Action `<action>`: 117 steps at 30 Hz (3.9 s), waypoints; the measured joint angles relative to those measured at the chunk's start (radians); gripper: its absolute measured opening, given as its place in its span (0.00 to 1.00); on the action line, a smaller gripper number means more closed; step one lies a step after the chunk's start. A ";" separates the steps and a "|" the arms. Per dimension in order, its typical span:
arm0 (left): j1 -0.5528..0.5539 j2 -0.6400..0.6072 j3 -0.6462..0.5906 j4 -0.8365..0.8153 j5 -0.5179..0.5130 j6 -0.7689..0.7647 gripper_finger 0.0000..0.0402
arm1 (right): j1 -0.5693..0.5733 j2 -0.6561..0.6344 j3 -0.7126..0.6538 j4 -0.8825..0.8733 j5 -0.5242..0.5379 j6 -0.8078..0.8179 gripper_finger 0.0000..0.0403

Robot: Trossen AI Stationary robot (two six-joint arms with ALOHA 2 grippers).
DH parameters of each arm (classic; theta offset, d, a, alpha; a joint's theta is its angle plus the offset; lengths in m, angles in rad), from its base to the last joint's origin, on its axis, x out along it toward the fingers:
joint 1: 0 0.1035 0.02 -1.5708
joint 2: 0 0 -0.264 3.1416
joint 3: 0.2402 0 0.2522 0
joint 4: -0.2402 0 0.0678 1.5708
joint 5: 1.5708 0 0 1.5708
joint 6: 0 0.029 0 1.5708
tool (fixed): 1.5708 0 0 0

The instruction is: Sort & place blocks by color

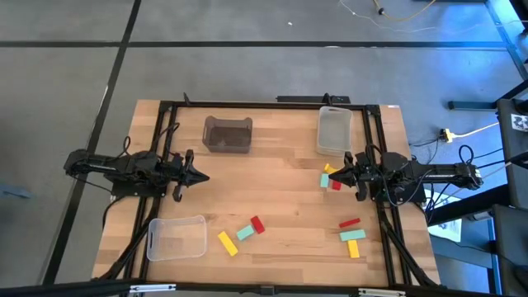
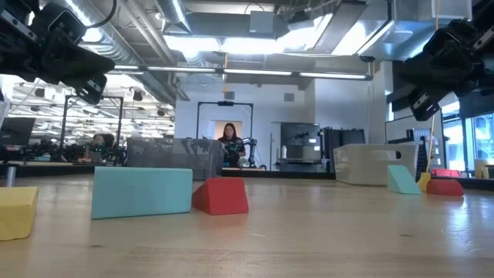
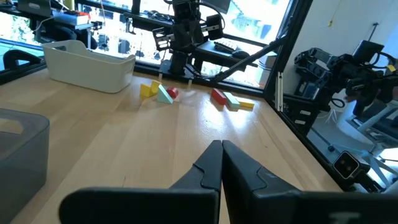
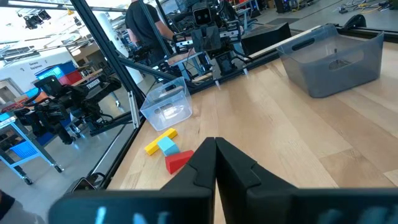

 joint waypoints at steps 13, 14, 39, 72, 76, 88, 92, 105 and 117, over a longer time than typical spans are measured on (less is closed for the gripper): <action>0.000 0.000 0.000 0.000 0.000 0.000 0.00 | 0.000 0.004 0.000 0.523 0.244 0.192 0.03; 0.000 0.000 0.000 0.000 0.000 0.000 0.00 | 0.000 0.004 0.000 0.589 0.290 0.208 0.03; 0.000 0.000 0.000 0.000 0.000 0.000 0.00 | -0.001 0.511 0.706 -0.332 0.419 0.526 0.59; 0.000 0.000 0.000 0.000 0.000 0.000 0.00 | -0.001 1.418 0.880 -0.943 0.289 0.912 0.63; 0.000 0.000 0.000 0.000 0.000 0.000 0.00 | 0.000 1.419 0.880 -0.943 0.299 0.921 0.63; 0.000 0.000 0.000 0.000 0.000 0.000 0.00 | 0.005 1.419 0.781 -0.832 0.252 1.004 0.63; 0.000 0.000 0.000 0.000 0.000 0.000 0.00 | 0.013 1.419 0.764 -0.778 0.249 1.027 0.63; 0.000 0.000 0.000 0.000 0.000 0.000 0.00 | 0.012 1.419 0.764 -0.757 0.287 1.025 0.51; 0.000 0.000 0.000 0.000 0.000 0.000 0.00 | 0.012 1.338 0.764 -0.763 0.197 0.806 0.32</action>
